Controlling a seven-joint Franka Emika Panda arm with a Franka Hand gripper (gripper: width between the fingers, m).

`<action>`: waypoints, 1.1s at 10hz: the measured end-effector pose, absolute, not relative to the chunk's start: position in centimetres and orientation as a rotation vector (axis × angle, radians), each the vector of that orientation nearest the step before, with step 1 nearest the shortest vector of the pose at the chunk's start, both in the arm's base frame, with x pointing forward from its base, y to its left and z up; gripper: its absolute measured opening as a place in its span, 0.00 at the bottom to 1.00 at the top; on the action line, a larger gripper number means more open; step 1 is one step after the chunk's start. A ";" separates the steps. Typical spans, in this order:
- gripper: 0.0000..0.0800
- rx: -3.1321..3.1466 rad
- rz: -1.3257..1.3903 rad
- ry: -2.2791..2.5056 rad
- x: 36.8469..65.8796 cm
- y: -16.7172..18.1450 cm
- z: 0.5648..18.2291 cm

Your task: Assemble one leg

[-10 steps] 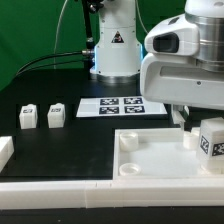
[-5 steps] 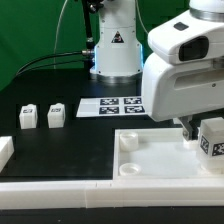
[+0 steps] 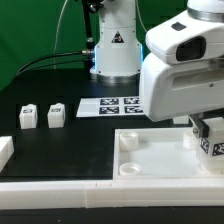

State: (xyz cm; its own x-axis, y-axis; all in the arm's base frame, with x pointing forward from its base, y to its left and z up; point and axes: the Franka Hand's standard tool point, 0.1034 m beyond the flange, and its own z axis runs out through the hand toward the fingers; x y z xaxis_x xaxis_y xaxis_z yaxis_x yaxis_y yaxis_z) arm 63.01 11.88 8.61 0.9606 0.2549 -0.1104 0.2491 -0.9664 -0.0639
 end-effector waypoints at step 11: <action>0.37 -2.954 0.193 1.032 62.9 12.0 8.5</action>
Offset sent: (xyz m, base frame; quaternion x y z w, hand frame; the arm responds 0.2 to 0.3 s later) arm 0.0000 0.0000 0.0000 0.0000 0.0000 0.0000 1.0000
